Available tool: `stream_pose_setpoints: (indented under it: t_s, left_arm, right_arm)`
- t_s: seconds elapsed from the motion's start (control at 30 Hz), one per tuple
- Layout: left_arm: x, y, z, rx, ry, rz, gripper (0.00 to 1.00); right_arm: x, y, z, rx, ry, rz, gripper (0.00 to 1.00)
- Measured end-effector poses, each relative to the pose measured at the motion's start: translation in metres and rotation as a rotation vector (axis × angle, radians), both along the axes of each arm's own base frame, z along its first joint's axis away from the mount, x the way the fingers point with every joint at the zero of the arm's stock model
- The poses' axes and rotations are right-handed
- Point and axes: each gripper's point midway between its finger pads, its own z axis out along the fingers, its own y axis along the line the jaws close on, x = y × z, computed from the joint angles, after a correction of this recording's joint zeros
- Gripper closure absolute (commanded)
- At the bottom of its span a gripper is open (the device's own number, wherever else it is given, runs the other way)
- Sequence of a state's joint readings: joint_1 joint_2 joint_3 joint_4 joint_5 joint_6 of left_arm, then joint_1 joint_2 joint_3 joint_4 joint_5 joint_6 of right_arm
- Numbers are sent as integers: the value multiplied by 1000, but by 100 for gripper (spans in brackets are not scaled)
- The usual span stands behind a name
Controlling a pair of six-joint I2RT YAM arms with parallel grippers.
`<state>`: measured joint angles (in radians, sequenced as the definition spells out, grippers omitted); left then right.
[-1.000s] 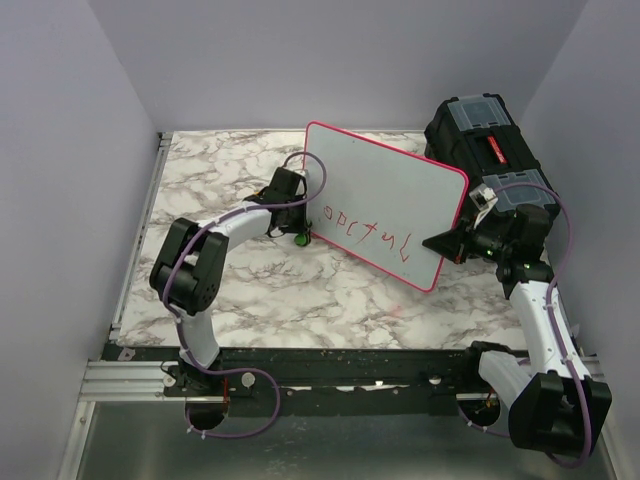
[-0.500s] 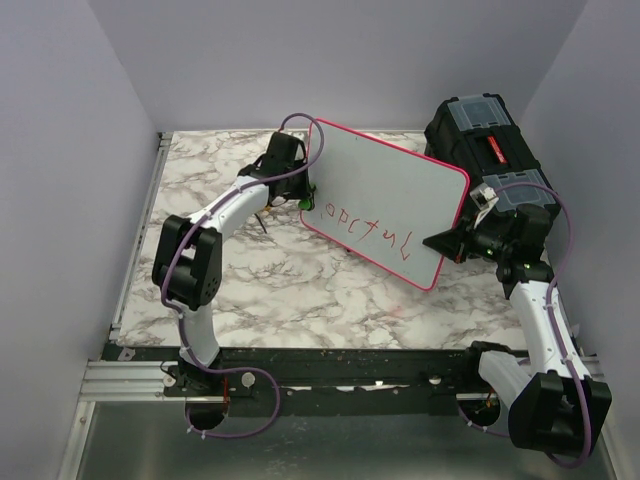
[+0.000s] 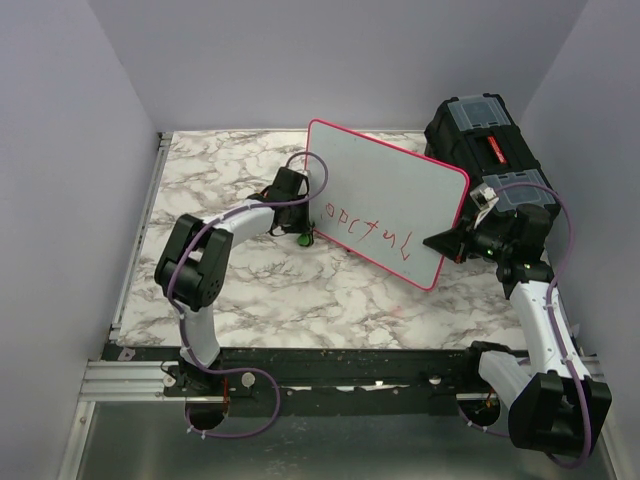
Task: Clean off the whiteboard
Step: Erase the whiteboard using the whiteboard eraser.
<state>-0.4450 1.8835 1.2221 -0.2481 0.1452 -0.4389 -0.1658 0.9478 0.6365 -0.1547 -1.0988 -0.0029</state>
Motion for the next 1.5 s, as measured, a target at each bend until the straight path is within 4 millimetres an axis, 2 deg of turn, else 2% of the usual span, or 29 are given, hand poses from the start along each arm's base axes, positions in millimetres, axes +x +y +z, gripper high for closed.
stream_pose_setpoints:
  t_s: [0.1,0.2,0.33,0.43,0.53,0.67,0.93,1.03,1.3,1.37,1.5]
  left_arm:
    - [-2,-3,2,3,5,-7,100]
    - [5,-7,16,-2,-5,-8,100]
    - [23,-14,46,-19,-50,-8,100]
    - [44,-15,78,-42,-108,3,100]
    - [54,-14,92,-55,-143,12,100]
    - [53,-10,83,-54,-136,16,100]
    - [28,-1,33,-35,-39,9,100]
    - [23,-1,24,-31,-14,3,100]
    - [27,-3,32,-29,-5,1,100]
    - [31,-5,39,-28,-9,-1,100]
    - [47,-11,71,-43,-64,-1,100]
  right_arm:
    - [0,0,0,-2,-2,1,99]
    - [0,0,0,-4,-7,1,100]
    - [1,0,0,-6,-11,0,100]
    - [1,-1,0,-6,-9,-4,100]
    - [1,-1,0,-6,-7,-4,100]
    - [1,-1,0,-2,0,-6,100]
    - [1,0,0,2,5,-7,100]
    - [1,-1,0,-1,1,-6,99]
    - [1,-1,0,-3,-3,-6,100]
    - [1,-1,0,-3,-3,-6,100]
    - [1,-1,0,-3,-3,-7,100]
